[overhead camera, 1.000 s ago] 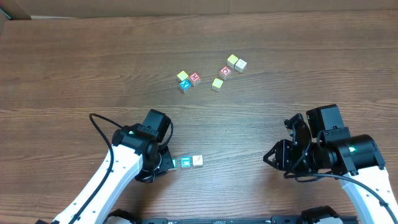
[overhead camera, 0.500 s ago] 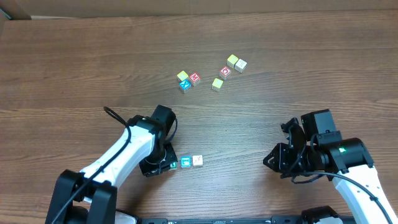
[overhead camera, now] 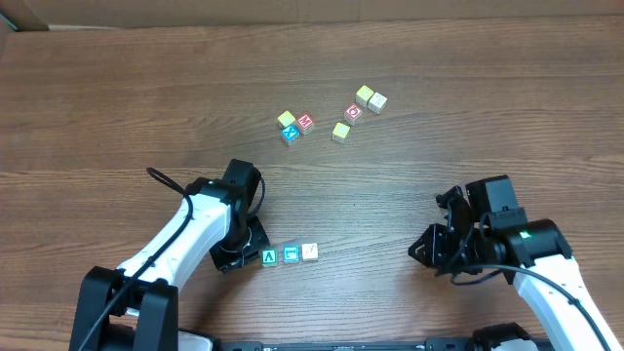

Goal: Flip 5 blocks

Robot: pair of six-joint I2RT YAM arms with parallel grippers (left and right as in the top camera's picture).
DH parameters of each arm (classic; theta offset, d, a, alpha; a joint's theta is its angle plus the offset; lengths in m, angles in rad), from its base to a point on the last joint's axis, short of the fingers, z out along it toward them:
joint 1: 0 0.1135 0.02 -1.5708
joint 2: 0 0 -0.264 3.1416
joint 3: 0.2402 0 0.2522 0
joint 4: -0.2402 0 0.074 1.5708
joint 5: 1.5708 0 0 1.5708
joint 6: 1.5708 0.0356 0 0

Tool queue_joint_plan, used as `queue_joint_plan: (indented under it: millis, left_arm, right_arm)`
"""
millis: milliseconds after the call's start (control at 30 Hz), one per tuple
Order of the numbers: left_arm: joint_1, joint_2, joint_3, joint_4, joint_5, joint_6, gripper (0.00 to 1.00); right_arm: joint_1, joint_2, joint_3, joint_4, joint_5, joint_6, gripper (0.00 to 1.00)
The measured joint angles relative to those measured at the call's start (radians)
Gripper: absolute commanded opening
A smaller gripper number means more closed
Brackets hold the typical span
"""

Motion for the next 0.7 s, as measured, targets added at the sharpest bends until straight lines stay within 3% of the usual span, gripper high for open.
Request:
queue_joint_plan:
  millis: [167, 367, 500, 700]
  left_arm:
    - [0.000, 0.000, 0.000, 0.003, 0.000, 0.020, 0.04]
    - [0.000, 0.000, 0.000, 0.010, 0.008, 0.032, 0.04]
    - [0.000, 0.000, 0.000, 0.011, 0.020, 0.050, 0.04]
    - [0.000, 0.000, 0.000, 0.012, 0.031, 0.070, 0.04]
  right_arm:
    - [0.038, 0.127, -0.003, 0.129, -0.020, 0.010, 0.11]
    - [0.251, 0.309, -0.004, 0.301, 0.026, 0.053, 0.10]
    - [0.409, 0.411, -0.004, 0.342, 0.127, 0.117, 0.10]
    - [0.507, 0.425, -0.001, 0.354, 0.333, 0.192, 0.10]
